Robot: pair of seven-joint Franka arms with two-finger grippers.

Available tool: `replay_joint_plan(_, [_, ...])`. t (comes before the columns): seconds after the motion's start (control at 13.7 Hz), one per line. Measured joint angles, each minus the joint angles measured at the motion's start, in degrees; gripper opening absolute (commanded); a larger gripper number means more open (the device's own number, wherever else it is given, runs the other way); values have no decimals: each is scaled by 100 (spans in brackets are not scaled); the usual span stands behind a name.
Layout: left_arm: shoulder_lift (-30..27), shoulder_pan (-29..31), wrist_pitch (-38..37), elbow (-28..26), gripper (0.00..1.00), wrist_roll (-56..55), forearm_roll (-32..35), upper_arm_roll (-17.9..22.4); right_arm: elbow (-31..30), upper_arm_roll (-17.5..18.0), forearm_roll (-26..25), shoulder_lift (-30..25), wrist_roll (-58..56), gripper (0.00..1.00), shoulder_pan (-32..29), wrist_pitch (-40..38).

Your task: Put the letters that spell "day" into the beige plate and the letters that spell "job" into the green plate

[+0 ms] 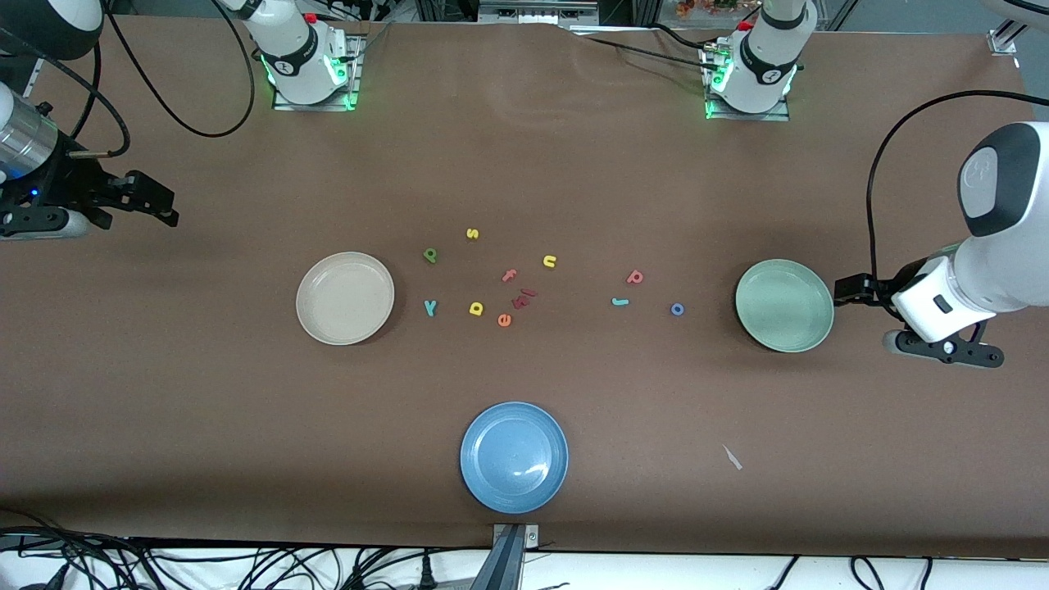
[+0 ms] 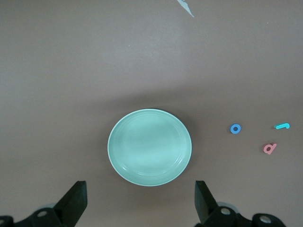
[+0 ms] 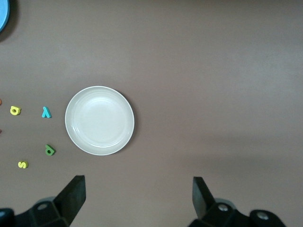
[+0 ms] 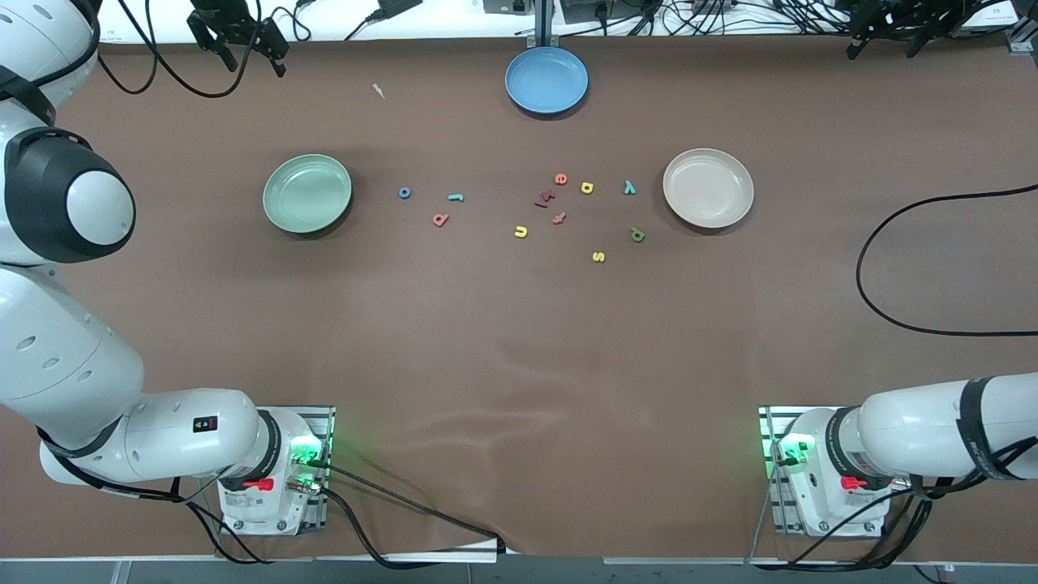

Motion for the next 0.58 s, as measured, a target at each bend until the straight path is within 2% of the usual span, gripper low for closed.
replay_joint_plan(0.58, [60,17,0,0,100,11,0,27,0,0,0,0,0,100,0,0])
